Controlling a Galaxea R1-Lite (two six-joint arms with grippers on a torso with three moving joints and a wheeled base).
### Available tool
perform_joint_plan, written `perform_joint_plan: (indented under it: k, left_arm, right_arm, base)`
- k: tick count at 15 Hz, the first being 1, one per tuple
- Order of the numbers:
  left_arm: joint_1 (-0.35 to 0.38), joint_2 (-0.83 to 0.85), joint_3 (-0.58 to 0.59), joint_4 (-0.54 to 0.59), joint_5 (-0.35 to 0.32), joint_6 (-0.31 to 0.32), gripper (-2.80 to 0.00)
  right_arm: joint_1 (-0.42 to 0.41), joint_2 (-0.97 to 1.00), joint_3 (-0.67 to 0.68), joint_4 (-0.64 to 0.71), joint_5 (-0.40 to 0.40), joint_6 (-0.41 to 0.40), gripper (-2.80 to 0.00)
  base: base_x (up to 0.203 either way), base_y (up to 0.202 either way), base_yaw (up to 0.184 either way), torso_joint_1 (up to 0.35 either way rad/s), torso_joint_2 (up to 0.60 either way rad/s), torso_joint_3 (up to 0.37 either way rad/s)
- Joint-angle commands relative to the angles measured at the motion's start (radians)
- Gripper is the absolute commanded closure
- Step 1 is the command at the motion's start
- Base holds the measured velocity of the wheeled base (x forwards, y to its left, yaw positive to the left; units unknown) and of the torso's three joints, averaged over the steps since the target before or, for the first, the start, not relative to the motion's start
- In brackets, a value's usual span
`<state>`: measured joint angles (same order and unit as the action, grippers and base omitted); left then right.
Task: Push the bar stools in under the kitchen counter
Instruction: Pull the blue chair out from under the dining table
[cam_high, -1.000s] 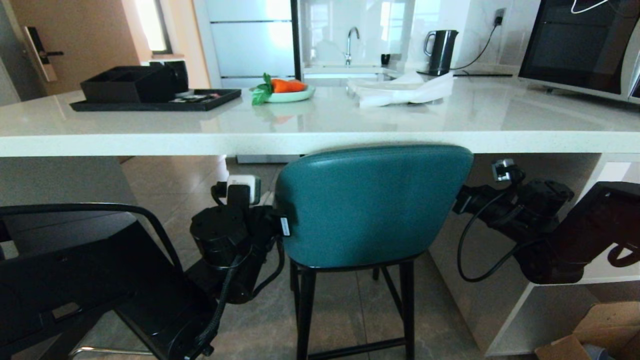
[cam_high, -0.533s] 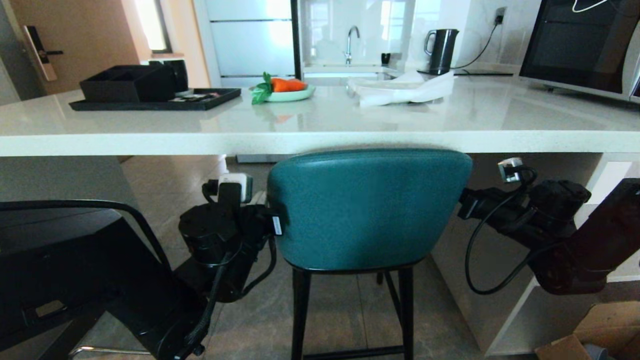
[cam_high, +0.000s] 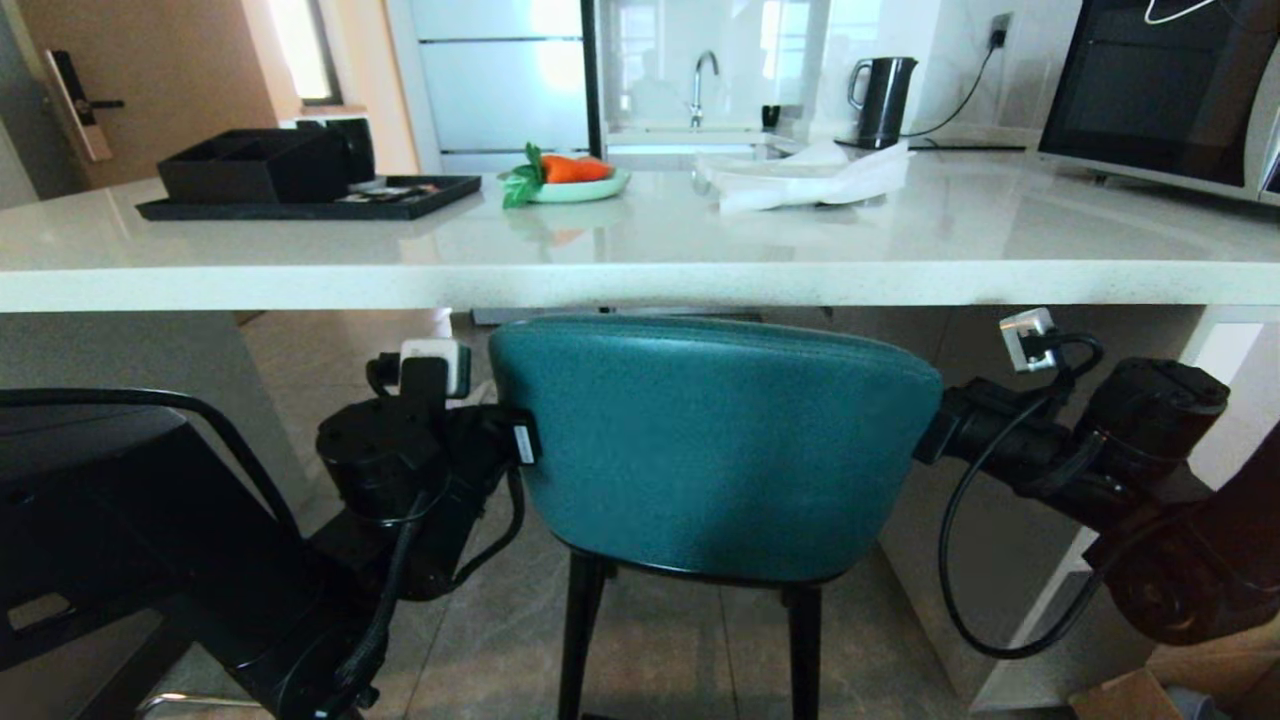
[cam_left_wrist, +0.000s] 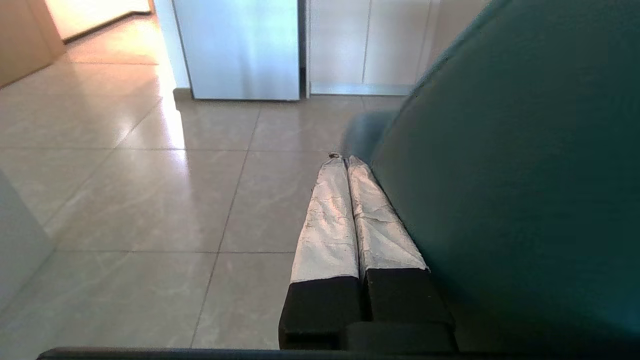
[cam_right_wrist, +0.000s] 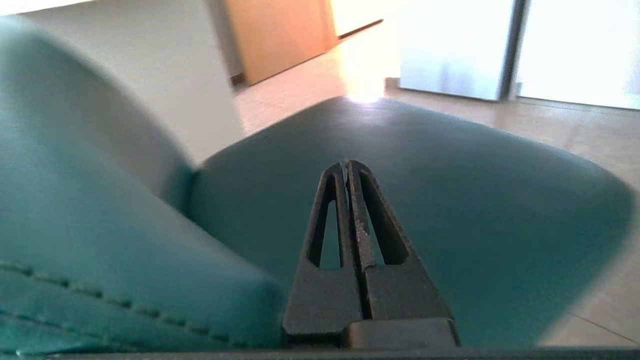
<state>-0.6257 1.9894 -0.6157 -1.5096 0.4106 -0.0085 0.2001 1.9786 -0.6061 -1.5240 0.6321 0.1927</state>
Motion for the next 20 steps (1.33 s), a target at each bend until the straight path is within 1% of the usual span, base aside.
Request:
perform_joint_plan:
  k: [1, 4, 7, 9, 12, 16, 17, 18, 19, 20]
  left_arm:
    - [-0.006, -0.028, 0.015, -0.02, -0.005, -0.001, 0.0]
    - [-0.006, -0.045, 0.053, -0.02, -0.003, -0.002, 0.0]
    - [-0.017, -0.073, 0.055, -0.02, -0.004, -0.002, 0.0]
    - [-0.061, -0.104, 0.073, -0.02, -0.003, -0.002, 0.0]
    - [-0.148, -0.125, 0.123, -0.02, -0.003, -0.004, 0.0]
    - [-0.221, -0.148, 0.179, -0.02, -0.008, -0.005, 0.0]
    - [-0.218, -0.15, 0.186, -0.02, -0.007, -0.006, 0.0]
    - [-0.194, -0.157, 0.192, -0.02, -0.008, -0.007, 0.0]
    - [-0.162, -0.172, 0.21, -0.02, -0.02, -0.007, 0.0]
    - [-0.139, -0.197, 0.245, -0.02, -0.048, -0.008, 0.0]
  right_arm:
    - [0.012, -0.035, 0.017, -0.006, -0.008, 0.001, 0.0]
    - [-0.008, -0.01, 0.017, -0.006, -0.012, 0.001, 0.0]
    - [-0.01, 0.006, 0.019, -0.006, -0.027, -0.001, 0.0]
    - [-0.018, 0.015, 0.02, -0.006, -0.035, 0.0, 0.0]
    - [-0.033, 0.026, 0.024, -0.006, -0.037, -0.001, 0.0]
    - [-0.054, 0.029, 0.029, -0.006, -0.038, -0.001, 0.0]
    - [-0.062, 0.029, 0.032, -0.006, -0.038, 0.001, 0.0]
    - [-0.067, 0.028, 0.037, -0.006, -0.038, 0.001, 0.0]
    - [-0.069, 0.026, 0.038, -0.006, -0.038, 0.001, 0.0]
    - [-0.073, 0.026, 0.04, -0.006, -0.038, -0.001, 0.0]
  base:
    - [0.0, 0.0, 0.0, 0.0, 0.0, 0.0]
    - [0.0, 0.0, 0.0, 0.0, 0.0, 0.0]
    - [0.0, 0.0, 0.0, 0.0, 0.0, 0.0]
    - [0.0, 0.0, 0.0, 0.0, 0.0, 0.0]
    - [0.0, 0.0, 0.0, 0.0, 0.0, 0.0]
    - [0.0, 0.0, 0.0, 0.0, 0.0, 0.0]
    - [0.0, 0.0, 0.0, 0.0, 0.0, 0.0]
    - [0.0, 0.0, 0.0, 0.0, 0.0, 0.0]
    - [0.0, 0.0, 0.0, 0.0, 0.0, 0.0]
    - [0.0, 0.0, 0.0, 0.0, 0.0, 0.0]
